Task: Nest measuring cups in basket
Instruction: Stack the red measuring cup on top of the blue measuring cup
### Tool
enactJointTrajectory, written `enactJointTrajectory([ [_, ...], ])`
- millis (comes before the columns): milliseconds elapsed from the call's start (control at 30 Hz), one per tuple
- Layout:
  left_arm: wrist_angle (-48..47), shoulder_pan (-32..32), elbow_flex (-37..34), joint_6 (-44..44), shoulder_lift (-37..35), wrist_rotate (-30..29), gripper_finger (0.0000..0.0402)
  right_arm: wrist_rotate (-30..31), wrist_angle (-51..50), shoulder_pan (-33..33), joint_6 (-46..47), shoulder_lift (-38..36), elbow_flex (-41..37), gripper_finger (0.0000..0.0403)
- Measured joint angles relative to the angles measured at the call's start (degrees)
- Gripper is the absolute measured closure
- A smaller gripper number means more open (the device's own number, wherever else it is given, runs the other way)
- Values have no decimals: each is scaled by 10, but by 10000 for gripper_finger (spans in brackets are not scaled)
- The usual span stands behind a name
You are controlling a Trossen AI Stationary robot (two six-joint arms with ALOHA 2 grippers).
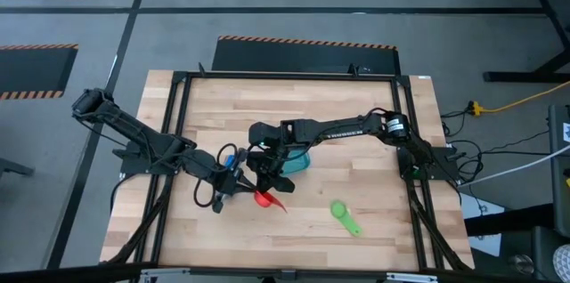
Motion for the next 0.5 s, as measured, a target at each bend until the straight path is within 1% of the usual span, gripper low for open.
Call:
enactJointTrajectory([
  [200,0,0,0,0,0,-2,398,2,1,0,0,0,0,371],
  [500,-2,0,0,-4,1,-2,400,6,4,-1,1,0,2,318],
])
